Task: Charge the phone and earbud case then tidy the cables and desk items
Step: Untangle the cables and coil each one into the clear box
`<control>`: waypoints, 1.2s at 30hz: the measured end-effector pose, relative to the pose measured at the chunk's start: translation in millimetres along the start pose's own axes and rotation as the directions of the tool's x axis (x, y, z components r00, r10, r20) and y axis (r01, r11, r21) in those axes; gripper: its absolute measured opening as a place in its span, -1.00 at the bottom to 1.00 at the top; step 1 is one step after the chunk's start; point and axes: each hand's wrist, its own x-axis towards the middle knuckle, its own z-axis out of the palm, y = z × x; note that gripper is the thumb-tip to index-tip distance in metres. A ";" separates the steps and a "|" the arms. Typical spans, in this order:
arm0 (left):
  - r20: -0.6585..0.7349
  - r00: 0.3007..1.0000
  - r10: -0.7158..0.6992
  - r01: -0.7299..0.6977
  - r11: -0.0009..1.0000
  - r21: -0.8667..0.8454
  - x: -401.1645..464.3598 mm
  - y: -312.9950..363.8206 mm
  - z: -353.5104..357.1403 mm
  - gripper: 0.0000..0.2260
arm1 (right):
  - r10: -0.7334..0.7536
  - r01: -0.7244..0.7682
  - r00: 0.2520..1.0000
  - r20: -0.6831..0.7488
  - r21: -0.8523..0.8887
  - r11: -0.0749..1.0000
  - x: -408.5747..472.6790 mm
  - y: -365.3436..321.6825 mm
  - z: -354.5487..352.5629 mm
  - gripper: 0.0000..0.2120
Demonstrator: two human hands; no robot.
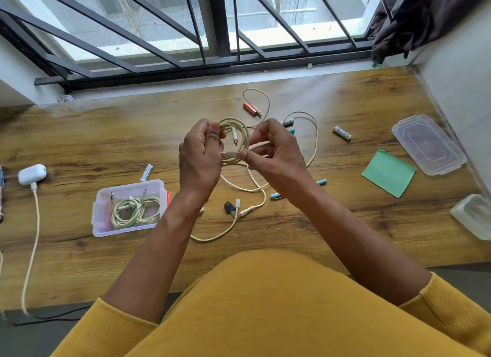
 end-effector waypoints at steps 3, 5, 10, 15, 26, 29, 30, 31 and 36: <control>0.011 0.999 -0.041 0.042 0.993 -0.112 -1.8 -2.2 2.9 -0.68 | 0.066 -0.070 0.997 0.039 0.109 0.992 -3.0 1.7 -2.8 -0.69; 0.016 0.999 -0.033 0.035 0.994 -0.099 -4.1 -3.4 3.1 -0.68 | 0.074 -0.086 0.994 0.085 0.141 0.986 -3.3 0.3 -4.9 -0.67; -0.048 0.996 0.075 -0.068 0.988 0.135 -10.2 -0.8 0.2 -0.69 | 0.077 -0.115 0.987 0.143 0.277 0.954 -1.2 -7.8 -5.4 -0.63; -0.031 0.998 0.060 -0.059 0.997 0.043 -12.4 -0.6 -3.0 -0.71 | 0.072 -0.108 0.988 0.137 0.276 0.955 -0.4 -12.8 -1.5 -0.60; 0.214 0.938 -0.272 0.340 0.839 -0.424 -21.0 -13.8 -31.3 -0.62 | 0.137 -0.203 0.973 0.185 0.406 0.891 -5.9 -12.5 9.7 -0.62; 0.225 0.936 -0.270 0.346 0.821 -0.454 -24.3 -22.3 -46.4 -0.74 | 0.158 -0.224 0.969 0.192 0.394 0.891 -6.2 -12.7 20.9 -0.63; 0.209 0.942 -0.262 0.331 0.828 -0.452 -25.7 -25.6 -51.2 -0.79 | 0.164 -0.231 0.966 0.199 0.388 0.892 -6.3 -12.9 25.1 -0.64; 0.189 0.946 -0.263 0.321 0.833 -0.451 -27.2 -29.3 -56.0 -0.84 | 0.169 -0.239 0.963 0.208 0.378 0.894 -6.4 -13.4 29.7 -0.66; 0.135 0.950 -0.283 0.313 0.826 -0.469 -32.4 -49.2 -84.9 -0.87 | 0.189 -0.252 0.947 0.259 0.238 0.938 -4.9 -16.2 54.3 -0.76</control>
